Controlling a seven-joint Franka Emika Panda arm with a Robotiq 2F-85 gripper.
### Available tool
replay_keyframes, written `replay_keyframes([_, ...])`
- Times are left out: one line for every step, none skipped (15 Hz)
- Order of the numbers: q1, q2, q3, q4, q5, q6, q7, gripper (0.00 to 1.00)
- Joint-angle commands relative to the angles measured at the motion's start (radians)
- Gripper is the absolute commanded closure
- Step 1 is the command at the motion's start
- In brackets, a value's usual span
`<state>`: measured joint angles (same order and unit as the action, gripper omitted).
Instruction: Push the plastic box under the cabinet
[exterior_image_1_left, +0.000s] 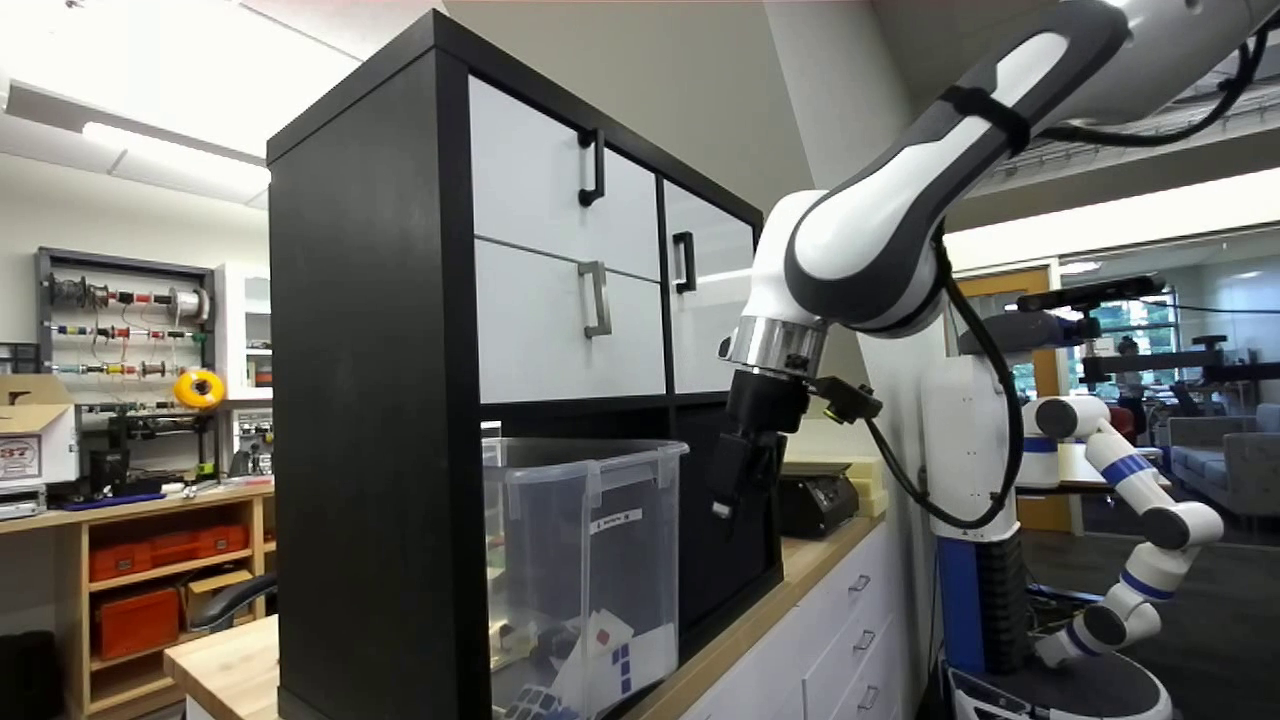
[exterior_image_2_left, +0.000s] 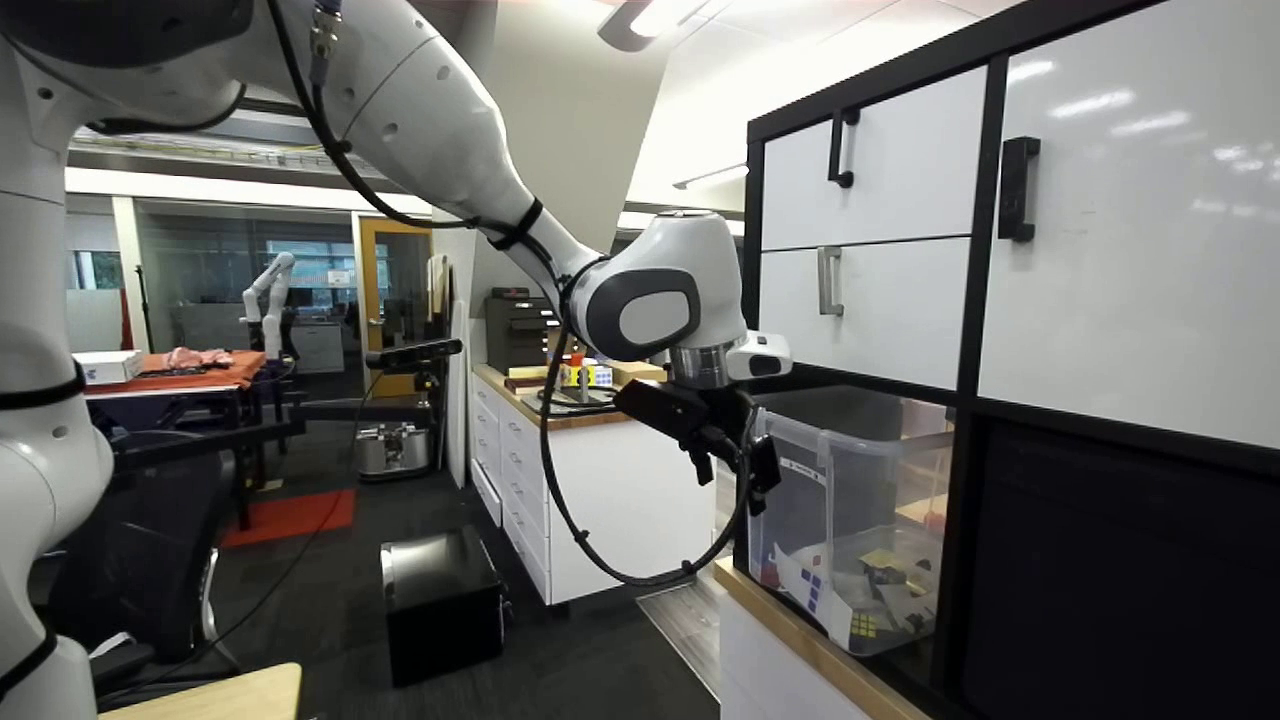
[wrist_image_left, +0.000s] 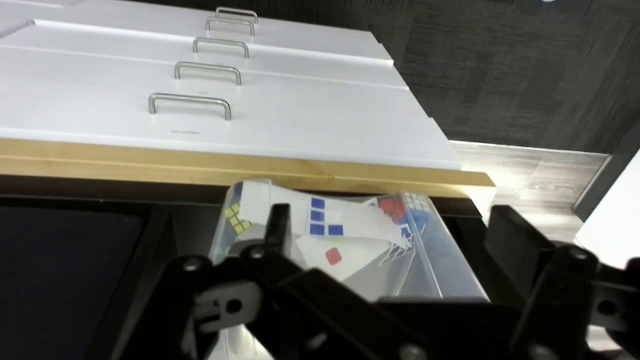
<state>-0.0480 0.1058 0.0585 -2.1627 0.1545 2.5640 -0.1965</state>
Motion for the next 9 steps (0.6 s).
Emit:
replay_keyframes([0.022,-0.113,-0.023,-0.067,-0.067,-0.133,0.103,0.0])
replay_keyframes([0.025,-0.128,-0.023,-0.072,-0.073,-0.166,0.12,0.0])
replay_keyframes([0.027,-0.143,-0.022,-0.078,-0.074,-0.193,0.133,0.0])
replay_keyframes([0.03,-0.158,-0.02,-0.085,-0.076,-0.212,0.145,0.0])
replay_keyframes([0.033,-0.169,-0.02,-0.09,-0.083,-0.229,0.161,0.0])
replay_keyframes([0.035,-0.181,-0.018,-0.097,-0.088,-0.243,0.175,0.0])
replay_keyframes([0.034,-0.12,-0.022,-0.053,-0.064,-0.205,0.124,0.0])
replay_keyframes([0.037,-0.131,-0.022,-0.059,-0.068,-0.217,0.136,0.0])
replay_keyframes([0.038,-0.138,-0.022,-0.064,-0.07,-0.222,0.141,0.0])
